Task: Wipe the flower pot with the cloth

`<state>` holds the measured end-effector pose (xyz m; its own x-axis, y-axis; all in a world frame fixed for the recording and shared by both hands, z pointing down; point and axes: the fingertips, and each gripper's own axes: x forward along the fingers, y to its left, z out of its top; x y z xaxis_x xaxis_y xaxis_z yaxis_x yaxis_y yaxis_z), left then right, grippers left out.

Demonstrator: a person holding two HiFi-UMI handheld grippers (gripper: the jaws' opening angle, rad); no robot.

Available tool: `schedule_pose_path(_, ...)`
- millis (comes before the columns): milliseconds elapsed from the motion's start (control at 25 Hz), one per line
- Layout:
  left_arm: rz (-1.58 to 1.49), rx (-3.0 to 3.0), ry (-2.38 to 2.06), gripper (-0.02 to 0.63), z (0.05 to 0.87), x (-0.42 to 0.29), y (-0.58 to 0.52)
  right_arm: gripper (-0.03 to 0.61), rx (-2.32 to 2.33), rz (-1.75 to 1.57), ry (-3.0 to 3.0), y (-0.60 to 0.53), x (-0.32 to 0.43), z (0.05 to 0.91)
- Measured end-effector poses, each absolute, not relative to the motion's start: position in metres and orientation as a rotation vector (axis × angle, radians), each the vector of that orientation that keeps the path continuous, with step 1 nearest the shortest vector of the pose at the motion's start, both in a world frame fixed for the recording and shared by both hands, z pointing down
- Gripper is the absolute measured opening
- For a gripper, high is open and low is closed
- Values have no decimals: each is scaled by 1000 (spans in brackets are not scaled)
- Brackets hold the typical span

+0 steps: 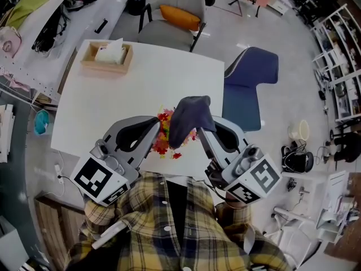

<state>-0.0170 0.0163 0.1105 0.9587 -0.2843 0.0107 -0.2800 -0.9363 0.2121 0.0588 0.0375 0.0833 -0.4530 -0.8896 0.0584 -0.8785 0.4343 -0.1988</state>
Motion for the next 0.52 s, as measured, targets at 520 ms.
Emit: schedule_pose_path(520, -19, 2887, -415, 11, 113, -12, 6, 11, -1643, -328, 2602, 32, 67, 83)
